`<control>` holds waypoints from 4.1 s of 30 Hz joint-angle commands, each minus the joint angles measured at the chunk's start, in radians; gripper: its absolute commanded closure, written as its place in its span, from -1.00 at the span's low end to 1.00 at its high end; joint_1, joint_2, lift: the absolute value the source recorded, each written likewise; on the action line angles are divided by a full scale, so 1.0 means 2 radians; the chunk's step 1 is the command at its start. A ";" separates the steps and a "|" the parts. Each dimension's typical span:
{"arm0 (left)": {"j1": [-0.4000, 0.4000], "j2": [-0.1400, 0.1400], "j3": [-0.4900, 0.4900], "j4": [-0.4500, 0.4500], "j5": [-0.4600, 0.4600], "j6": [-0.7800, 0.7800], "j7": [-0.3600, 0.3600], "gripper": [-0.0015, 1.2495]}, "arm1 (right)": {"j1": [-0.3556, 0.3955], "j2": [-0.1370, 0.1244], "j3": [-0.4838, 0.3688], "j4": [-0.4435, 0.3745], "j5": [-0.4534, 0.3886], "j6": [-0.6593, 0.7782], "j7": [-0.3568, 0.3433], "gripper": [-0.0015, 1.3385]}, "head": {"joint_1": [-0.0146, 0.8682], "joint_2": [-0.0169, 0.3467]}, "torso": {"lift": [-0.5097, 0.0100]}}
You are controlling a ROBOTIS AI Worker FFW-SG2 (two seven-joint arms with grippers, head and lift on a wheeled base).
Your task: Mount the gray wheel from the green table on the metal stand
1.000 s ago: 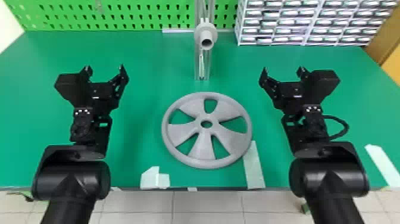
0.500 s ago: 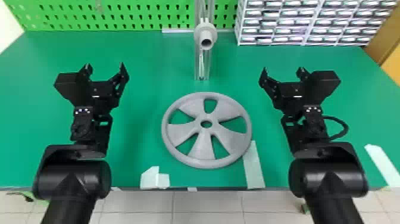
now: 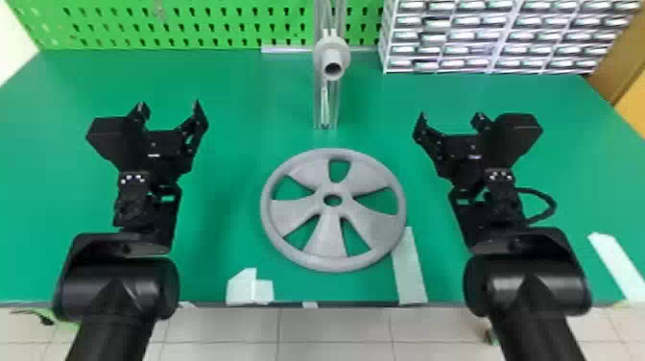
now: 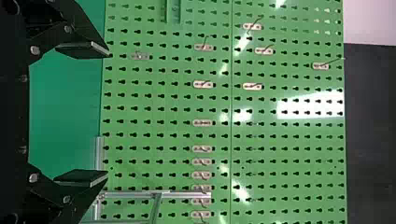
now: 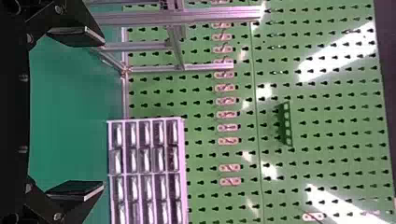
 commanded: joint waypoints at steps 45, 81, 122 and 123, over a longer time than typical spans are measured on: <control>0.007 0.019 -0.003 0.000 -0.008 0.005 -0.002 -0.42 | -0.238 -0.122 0.087 -0.013 -0.291 0.652 -0.099 -0.70 | 1.00 -0.62 | 0.58; 0.000 0.042 -0.026 -0.001 -0.011 0.018 -0.002 -0.41 | -0.330 -0.132 0.155 0.153 -0.379 0.694 -0.099 -0.70 | 1.00 -0.62 | 0.58; -0.005 0.048 -0.031 -0.001 -0.009 0.019 -0.001 -0.40 | -0.338 -0.122 0.203 0.216 -0.362 0.680 -0.099 -0.69 | 1.00 -0.62 | 0.58; -0.005 0.048 -0.031 -0.001 -0.009 0.019 -0.001 -0.40 | -0.338 -0.122 0.204 0.217 -0.360 0.679 -0.099 -0.69 | 1.00 -0.62 | 0.58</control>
